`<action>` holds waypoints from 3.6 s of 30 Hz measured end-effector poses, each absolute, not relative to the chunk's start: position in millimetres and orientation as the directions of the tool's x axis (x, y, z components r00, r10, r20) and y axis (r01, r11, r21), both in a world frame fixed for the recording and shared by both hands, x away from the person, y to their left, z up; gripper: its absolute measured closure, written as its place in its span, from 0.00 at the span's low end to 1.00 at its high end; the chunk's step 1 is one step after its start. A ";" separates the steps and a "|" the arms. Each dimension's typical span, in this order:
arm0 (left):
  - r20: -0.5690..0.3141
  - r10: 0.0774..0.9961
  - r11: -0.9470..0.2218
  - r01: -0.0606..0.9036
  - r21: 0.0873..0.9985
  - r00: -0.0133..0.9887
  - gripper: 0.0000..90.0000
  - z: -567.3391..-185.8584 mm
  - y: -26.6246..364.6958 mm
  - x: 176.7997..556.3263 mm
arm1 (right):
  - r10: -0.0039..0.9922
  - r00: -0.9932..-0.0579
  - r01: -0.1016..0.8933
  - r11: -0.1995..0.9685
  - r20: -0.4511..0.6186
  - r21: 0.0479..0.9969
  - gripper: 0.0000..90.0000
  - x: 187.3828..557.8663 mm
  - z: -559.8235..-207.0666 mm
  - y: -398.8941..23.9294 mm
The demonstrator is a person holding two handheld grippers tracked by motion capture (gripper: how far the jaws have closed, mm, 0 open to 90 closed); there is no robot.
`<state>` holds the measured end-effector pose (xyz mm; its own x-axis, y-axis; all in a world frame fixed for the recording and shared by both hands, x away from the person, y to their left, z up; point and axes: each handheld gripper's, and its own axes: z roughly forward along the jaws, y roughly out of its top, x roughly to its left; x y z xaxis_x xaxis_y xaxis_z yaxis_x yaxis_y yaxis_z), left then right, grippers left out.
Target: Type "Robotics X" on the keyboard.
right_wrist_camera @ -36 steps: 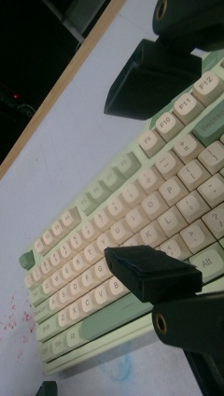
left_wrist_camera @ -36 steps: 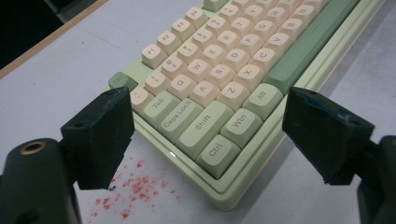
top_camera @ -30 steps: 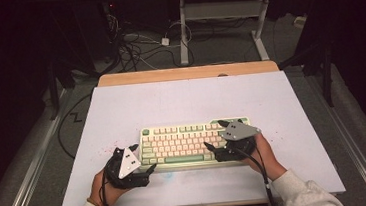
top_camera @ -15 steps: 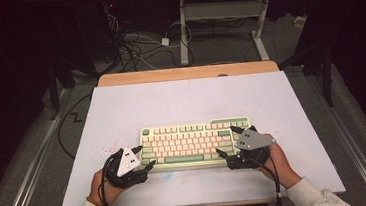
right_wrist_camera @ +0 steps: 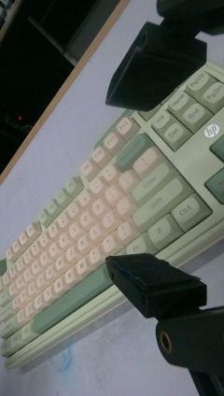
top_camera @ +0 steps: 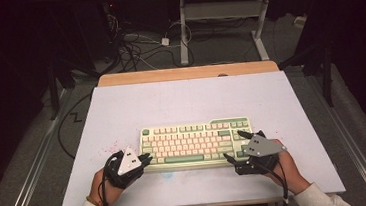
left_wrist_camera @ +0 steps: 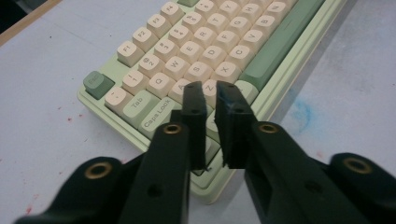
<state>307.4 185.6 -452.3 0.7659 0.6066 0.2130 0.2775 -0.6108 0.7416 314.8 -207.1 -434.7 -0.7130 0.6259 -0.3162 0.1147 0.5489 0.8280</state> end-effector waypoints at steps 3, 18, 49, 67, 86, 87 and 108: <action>0.201 0.603 -0.603 0.276 0.749 0.772 0.95 -450.9 185.0 307.0 | 0.626 -0.713 0.119 0.551 -0.315 0.826 0.23 313.4 -435.6 -209.6; 0.169 0.574 -0.628 0.299 0.718 0.801 0.97 -443.9 162.9 326.7 | 0.631 -0.711 0.129 0.549 -0.309 0.826 0.23 309.5 -436.2 -218.3; 0.142 0.515 -0.684 0.306 0.662 0.845 0.97 -452.8 120.5 357.3 | 0.631 -0.707 0.129 0.560 -0.320 0.818 0.23 311.1 -436.1 -219.2; 0.147 0.509 -0.694 0.303 0.653 0.848 0.97 -454.3 119.9 356.5 | 0.630 -0.706 0.129 0.564 -0.324 0.815 0.23 311.2 -436.2 -219.5; 0.173 0.524 -0.677 0.284 0.679 0.834 0.97 -447.7 123.5 353.9 | 0.627 -0.708 0.127 0.564 -0.324 0.816 0.23 310.2 -435.6 -219.0; 0.173 0.523 -0.678 0.283 0.679 0.835 0.97 -447.3 123.7 353.8 | 0.628 -0.707 0.128 0.565 -0.324 0.815 0.23 310.3 -435.7 -219.0; 0.176 0.558 -0.655 0.300 0.694 0.811 0.97 -442.6 136.3 356.3 | 0.626 -0.708 0.123 0.564 -0.326 0.817 0.23 310.1 -434.8 -219.0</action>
